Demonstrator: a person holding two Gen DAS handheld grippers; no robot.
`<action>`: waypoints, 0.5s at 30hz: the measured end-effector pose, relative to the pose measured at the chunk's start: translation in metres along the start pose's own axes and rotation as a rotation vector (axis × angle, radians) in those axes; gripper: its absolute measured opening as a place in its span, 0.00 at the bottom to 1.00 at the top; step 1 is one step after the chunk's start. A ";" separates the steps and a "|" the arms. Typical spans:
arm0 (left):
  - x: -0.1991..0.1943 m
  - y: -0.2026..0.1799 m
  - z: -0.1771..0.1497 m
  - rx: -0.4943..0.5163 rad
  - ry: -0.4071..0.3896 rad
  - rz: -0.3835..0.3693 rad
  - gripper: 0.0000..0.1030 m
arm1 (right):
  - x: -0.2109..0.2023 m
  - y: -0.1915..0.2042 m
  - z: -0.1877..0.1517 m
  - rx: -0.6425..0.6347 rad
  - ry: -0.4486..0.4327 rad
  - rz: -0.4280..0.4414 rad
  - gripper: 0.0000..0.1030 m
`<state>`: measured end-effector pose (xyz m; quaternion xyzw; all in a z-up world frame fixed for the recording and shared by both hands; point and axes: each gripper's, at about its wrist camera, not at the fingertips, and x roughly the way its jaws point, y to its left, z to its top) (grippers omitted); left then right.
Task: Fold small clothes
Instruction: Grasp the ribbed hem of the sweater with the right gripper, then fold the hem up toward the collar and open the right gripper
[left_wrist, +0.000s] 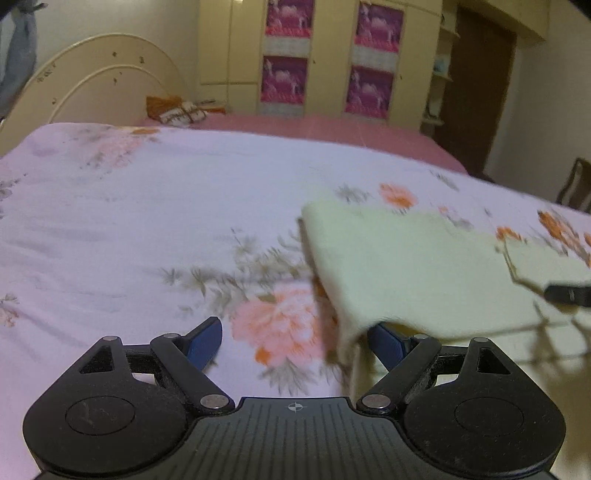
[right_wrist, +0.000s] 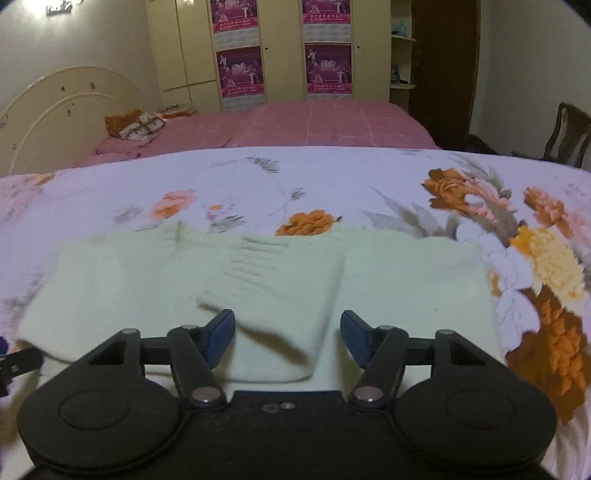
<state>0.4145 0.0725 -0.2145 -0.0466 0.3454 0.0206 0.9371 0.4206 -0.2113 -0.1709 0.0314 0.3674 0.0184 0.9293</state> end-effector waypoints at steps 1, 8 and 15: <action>0.003 0.001 0.000 -0.004 -0.001 -0.003 0.81 | 0.000 0.003 -0.004 -0.014 -0.005 0.007 0.64; 0.011 0.008 -0.004 -0.103 -0.016 -0.026 0.39 | 0.023 0.022 0.006 -0.094 0.006 -0.024 0.59; 0.015 0.014 -0.007 -0.155 -0.025 -0.029 0.39 | 0.014 -0.002 0.021 0.056 -0.084 -0.030 0.12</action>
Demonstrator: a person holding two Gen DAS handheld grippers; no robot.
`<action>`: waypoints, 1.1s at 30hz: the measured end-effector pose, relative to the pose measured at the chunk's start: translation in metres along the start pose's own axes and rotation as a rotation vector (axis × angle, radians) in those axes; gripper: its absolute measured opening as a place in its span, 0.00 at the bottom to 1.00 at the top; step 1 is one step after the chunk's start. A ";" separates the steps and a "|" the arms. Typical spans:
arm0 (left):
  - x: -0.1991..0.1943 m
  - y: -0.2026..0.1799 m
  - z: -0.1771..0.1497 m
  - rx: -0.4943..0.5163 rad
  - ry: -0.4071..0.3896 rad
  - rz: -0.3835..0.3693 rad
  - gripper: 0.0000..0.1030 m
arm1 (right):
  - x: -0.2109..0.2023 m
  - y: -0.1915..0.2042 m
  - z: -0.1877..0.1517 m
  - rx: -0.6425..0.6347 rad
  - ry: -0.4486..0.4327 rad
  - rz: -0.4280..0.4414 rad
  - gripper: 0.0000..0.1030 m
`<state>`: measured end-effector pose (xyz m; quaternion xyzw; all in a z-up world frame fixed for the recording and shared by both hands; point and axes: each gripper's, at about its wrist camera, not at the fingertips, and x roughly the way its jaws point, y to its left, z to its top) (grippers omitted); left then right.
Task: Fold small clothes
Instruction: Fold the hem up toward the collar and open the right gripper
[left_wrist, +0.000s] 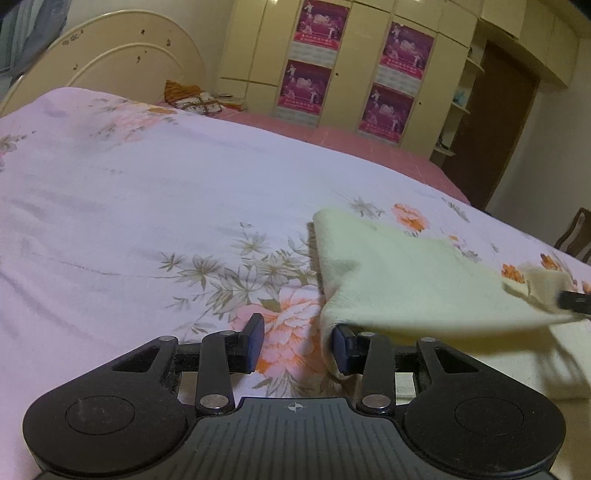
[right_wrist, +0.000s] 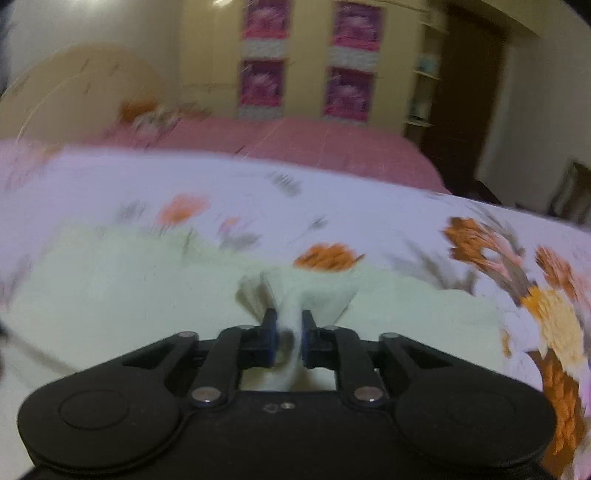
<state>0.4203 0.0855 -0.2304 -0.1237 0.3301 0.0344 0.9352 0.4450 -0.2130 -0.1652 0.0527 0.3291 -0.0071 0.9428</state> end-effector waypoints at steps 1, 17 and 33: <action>0.000 -0.001 0.000 -0.004 -0.001 0.001 0.39 | -0.006 -0.017 0.002 0.102 -0.008 0.007 0.12; 0.001 0.006 0.005 -0.045 0.012 -0.012 0.39 | -0.026 -0.099 -0.034 0.511 0.115 0.149 0.46; 0.003 0.002 0.004 0.006 0.014 -0.008 0.39 | -0.010 -0.114 -0.025 0.737 0.072 0.143 0.06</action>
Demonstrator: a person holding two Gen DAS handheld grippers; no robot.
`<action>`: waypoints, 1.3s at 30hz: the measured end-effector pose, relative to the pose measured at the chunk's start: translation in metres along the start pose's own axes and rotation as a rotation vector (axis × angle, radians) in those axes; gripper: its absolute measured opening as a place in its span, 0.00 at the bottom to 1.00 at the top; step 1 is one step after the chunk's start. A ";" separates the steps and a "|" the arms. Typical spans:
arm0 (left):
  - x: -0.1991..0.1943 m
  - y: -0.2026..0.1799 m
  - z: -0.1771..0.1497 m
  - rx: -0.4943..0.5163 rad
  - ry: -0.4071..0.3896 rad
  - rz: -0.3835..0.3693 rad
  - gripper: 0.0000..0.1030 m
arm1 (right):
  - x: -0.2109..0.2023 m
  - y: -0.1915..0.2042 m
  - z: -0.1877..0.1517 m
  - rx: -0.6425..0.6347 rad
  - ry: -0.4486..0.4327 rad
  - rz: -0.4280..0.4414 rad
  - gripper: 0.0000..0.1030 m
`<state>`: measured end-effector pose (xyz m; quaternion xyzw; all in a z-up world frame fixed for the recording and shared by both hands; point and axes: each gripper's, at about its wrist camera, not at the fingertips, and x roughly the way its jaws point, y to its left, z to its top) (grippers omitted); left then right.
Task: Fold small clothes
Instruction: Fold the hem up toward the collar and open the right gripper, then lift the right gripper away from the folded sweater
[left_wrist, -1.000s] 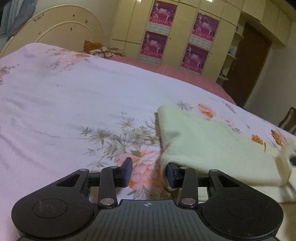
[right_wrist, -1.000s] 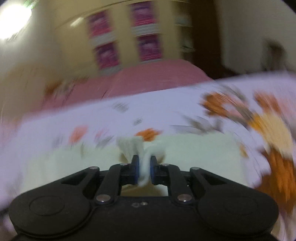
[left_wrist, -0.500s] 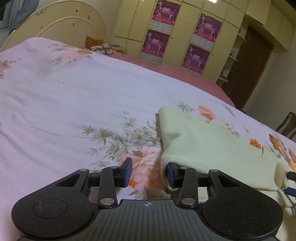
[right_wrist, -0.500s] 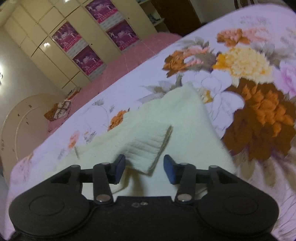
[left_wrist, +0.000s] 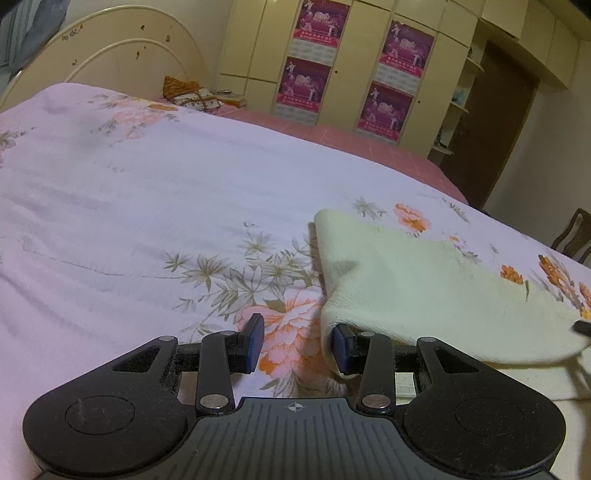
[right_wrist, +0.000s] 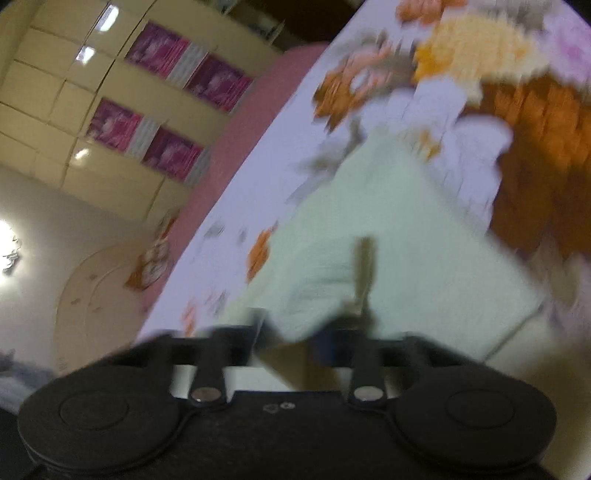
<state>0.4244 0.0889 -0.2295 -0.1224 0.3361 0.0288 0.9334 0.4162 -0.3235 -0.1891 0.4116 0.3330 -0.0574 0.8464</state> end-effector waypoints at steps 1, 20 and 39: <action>0.000 0.000 0.000 0.005 -0.003 0.000 0.39 | -0.005 0.003 0.002 -0.044 -0.026 -0.023 0.05; -0.010 0.003 -0.010 -0.003 -0.040 0.001 0.36 | -0.036 0.002 -0.018 -0.341 -0.006 -0.098 0.05; -0.030 -0.010 0.035 -0.018 -0.069 -0.126 0.62 | -0.031 0.030 -0.018 -0.526 -0.061 -0.159 0.23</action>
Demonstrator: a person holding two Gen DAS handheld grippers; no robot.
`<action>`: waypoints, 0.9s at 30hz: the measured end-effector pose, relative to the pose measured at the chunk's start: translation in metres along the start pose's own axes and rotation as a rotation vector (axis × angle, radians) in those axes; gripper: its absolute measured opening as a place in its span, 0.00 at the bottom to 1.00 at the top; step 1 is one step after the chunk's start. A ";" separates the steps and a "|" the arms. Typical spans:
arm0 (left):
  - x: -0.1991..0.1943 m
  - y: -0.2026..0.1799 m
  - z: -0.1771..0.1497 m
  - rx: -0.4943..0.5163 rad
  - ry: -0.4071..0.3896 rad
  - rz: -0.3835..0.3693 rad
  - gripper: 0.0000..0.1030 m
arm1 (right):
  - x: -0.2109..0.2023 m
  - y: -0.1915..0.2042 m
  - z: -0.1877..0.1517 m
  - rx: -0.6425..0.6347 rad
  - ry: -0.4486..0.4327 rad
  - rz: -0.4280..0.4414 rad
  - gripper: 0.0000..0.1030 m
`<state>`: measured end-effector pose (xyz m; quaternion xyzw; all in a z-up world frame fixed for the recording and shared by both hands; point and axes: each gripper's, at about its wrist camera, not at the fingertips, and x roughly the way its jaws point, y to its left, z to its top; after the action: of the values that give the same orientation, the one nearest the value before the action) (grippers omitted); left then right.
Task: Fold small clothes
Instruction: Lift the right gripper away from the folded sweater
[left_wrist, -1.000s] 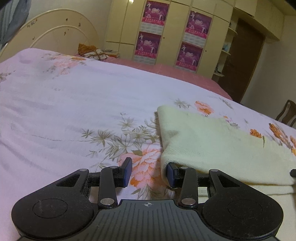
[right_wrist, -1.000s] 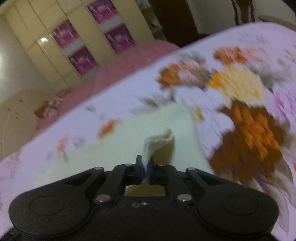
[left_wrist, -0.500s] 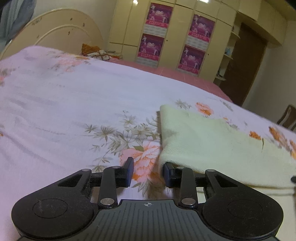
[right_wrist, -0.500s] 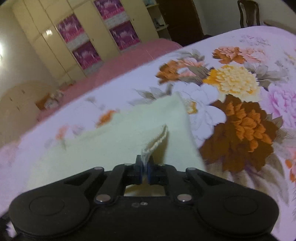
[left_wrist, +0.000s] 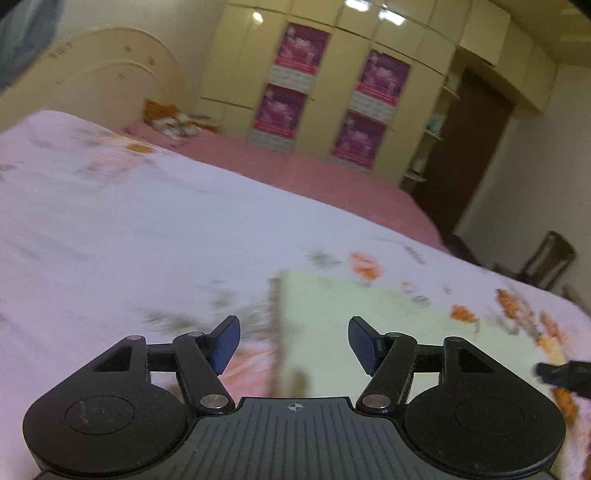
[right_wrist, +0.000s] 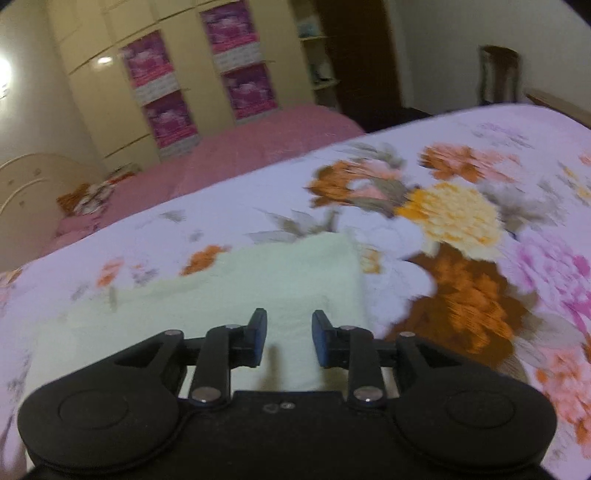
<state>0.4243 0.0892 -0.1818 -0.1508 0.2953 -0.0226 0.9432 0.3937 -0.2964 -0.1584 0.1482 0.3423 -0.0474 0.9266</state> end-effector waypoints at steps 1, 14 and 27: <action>0.009 -0.006 0.001 0.005 0.008 -0.014 0.62 | 0.004 0.005 0.001 -0.003 0.010 0.013 0.23; 0.043 -0.017 -0.013 0.111 0.067 0.022 0.62 | 0.031 0.007 0.000 -0.101 0.052 -0.022 0.23; 0.072 -0.028 0.001 0.128 0.083 0.036 0.62 | 0.053 0.009 0.012 -0.154 0.050 -0.053 0.29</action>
<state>0.4855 0.0536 -0.2122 -0.0838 0.3349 -0.0306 0.9380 0.4430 -0.2906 -0.1816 0.0687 0.3717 -0.0418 0.9249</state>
